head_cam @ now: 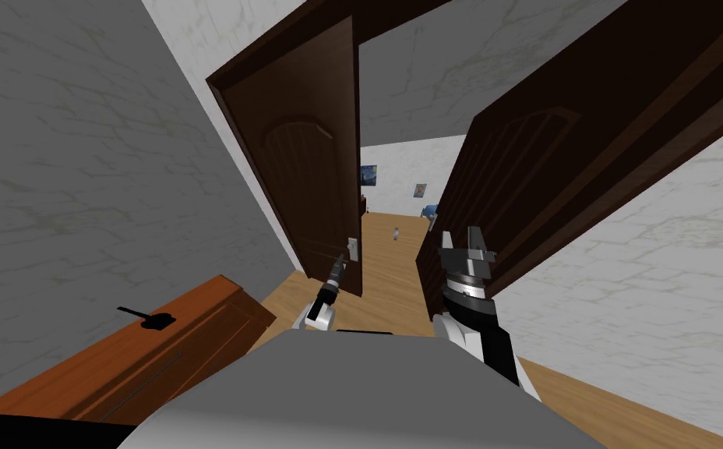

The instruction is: Push the door open

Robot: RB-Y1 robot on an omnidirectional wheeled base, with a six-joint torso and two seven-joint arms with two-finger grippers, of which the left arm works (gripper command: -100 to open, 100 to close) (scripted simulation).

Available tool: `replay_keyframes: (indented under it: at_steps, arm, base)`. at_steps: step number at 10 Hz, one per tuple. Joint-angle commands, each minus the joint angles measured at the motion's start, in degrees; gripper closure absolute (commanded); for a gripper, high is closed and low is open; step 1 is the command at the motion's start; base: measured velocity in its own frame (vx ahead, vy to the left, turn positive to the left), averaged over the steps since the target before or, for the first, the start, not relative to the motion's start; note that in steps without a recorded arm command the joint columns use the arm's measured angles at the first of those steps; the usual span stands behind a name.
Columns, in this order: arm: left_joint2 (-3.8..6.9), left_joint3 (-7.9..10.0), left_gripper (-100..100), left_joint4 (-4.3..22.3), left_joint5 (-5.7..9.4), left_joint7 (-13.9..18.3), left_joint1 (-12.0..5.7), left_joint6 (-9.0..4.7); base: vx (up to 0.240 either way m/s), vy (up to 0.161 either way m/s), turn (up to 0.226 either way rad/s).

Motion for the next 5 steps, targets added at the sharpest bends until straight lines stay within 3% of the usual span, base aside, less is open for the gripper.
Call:
replay_keyframes:
  at_steps: [1, 5]
  arm:
    - [-0.26, -0.59, -100, 2.03, 0.05, 0.37, -1.12, 0.35]
    - [-0.61, -1.93, -100, 5.82, 0.22, 1.22, -2.97, 0.98]
  base:
    - [0.025, 0.147, -0.083]
    - [0.031, 0.121, -0.071]
